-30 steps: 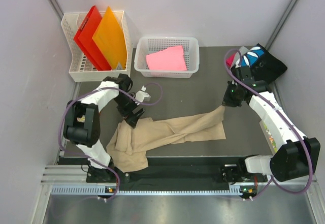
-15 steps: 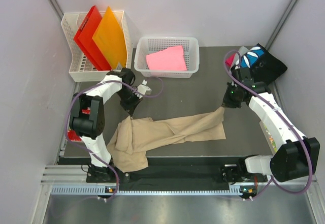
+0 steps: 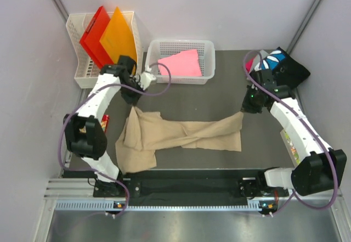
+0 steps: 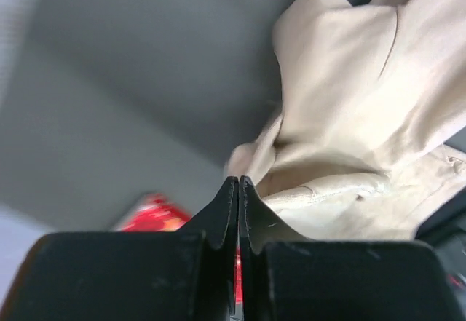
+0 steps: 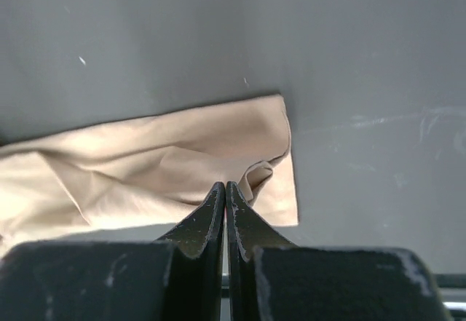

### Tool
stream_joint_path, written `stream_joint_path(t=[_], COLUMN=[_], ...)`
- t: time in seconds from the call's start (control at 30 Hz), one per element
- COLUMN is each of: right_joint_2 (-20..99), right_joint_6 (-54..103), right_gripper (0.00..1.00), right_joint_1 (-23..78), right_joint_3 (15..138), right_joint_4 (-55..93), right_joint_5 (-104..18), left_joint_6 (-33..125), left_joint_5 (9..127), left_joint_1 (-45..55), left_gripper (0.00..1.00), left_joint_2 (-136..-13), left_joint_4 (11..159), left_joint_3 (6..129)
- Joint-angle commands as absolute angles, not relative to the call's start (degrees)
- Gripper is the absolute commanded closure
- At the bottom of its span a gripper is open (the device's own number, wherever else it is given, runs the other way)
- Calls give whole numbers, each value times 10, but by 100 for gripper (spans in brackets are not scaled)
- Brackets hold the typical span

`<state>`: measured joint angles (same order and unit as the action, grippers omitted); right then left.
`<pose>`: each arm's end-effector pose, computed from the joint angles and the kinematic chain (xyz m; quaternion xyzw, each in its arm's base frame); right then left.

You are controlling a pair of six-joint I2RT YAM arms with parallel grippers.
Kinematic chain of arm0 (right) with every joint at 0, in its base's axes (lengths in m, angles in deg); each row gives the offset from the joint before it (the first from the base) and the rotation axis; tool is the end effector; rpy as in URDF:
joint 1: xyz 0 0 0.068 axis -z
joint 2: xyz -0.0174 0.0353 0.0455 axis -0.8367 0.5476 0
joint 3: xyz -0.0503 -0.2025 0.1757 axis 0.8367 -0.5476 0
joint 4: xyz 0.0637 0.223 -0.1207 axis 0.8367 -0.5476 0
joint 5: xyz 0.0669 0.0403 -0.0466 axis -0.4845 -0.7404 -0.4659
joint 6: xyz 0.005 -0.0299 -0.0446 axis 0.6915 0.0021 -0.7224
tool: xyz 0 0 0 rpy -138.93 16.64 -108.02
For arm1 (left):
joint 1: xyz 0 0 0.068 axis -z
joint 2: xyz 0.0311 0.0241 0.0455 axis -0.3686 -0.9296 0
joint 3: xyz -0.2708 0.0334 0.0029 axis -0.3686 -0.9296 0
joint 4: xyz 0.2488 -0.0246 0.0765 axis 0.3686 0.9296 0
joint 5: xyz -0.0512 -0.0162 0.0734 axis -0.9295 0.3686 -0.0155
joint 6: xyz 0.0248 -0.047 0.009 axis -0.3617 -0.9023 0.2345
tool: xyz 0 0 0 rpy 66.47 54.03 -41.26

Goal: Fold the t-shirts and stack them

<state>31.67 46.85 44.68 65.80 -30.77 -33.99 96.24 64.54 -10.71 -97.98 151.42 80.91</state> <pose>0.2469 0.0522 0.2970 0.1440 0.9525 0.0840 0.2550 0.3277 -0.0706 0.2709 0.4271 0.8919 -0.0740 0.1292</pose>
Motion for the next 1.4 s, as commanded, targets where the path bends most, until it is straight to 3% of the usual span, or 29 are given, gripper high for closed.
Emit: stream_joint_path(t=[0.0, 0.13, 0.3, 0.5, 0.57, 0.67, 0.77, 1.0, 1.37], right_joint_2=[313, 289, 238, 234, 238, 241, 241, 223, 212], right_joint_6=[451, 446, 451, 454, 455, 459, 459, 465, 473], right_gripper=[100, 100, 100, 100, 100, 100, 100, 100, 100], right_joint_1=[462, 465, 465, 465, 465, 465, 465, 464, 464], right_joint_3=[735, 736, 696, 677, 676, 677, 671, 651, 639], right_joint_4=[-312, -334, -349, -351, -348, -343, -343, -342, -340], right_joint_5=[-321, -321, -335, -350, -350, -350, -349, -364, -363], left_joint_6=[974, 997, 1021, 975, 948, 911, 894, 885, 893], left_joint_5=[682, 680, 680, 655, 643, 625, 607, 611, 652], left_joint_1=[-132, -145, -145, -145, -145, -145, -142, -116, -93], left_gripper=[100, 100, 100, 100, 89, 43, 36, 36, 37], left_joint_2=[-875, -780, -658, -645, -672, -742, -823, -997, -1098], left_joint_4=[1454, 1459, 1500, 1431, 1390, 1339, 1310, 1304, 1262], left_joint_3=[915, 903, 757, 639, 642, 681, 733, 835, 871])
